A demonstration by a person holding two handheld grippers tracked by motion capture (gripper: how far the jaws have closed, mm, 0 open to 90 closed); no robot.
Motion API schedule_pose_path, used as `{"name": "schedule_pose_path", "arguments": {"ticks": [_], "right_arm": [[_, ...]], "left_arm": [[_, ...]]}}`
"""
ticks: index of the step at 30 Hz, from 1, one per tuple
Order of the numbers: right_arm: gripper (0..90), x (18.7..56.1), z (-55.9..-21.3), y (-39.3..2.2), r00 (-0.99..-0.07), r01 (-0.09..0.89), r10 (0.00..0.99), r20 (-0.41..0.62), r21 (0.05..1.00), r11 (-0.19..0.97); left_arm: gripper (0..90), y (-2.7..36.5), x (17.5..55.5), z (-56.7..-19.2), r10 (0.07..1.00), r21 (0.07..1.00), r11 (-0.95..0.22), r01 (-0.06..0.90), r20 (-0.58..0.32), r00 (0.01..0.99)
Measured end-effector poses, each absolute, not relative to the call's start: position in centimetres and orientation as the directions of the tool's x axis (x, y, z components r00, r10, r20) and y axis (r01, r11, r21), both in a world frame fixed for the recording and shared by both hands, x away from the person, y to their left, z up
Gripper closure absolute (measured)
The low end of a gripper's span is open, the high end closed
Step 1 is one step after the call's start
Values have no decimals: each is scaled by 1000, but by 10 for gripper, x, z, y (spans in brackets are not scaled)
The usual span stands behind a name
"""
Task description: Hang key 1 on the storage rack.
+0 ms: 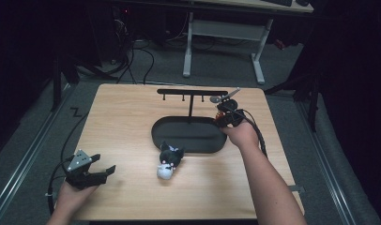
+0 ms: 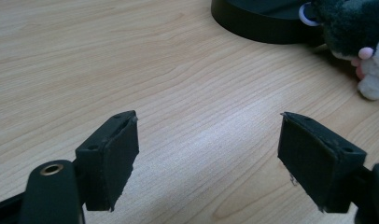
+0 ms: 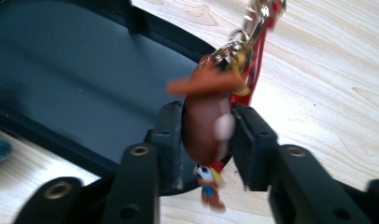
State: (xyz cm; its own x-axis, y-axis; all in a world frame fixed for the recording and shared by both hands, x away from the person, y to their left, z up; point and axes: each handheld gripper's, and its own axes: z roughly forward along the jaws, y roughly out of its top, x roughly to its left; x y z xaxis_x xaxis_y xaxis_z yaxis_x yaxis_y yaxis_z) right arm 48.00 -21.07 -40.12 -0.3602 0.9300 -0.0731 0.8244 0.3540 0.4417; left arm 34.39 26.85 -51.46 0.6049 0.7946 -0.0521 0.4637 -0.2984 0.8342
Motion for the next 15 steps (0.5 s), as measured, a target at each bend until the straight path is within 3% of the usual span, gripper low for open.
{"name": "schedule_pose_path", "arguments": {"ticks": [1,2,6,10,15], "right_arm": [[595,480,-401,-211,-360,824,930,-73,442,354],[483,480,-403,-213,-351,829,934,-68,440,344],[402,474,-397,-218,-335,812,941,-33,497,307],[385,459,-394,-223,-344,789,939,-24,534,303],[393,408,-407,-235,-370,714,926,-70,617,331]], "left_arm": [[207,268,344,-515,794,833,-299,465,-53,605],[208,268,344,-515,793,832,-299,468,-56,606],[211,267,345,-515,793,830,-299,472,-60,607],[230,265,344,-514,792,834,-296,465,-58,607],[322,253,338,-511,794,852,-288,437,-42,606]]}}
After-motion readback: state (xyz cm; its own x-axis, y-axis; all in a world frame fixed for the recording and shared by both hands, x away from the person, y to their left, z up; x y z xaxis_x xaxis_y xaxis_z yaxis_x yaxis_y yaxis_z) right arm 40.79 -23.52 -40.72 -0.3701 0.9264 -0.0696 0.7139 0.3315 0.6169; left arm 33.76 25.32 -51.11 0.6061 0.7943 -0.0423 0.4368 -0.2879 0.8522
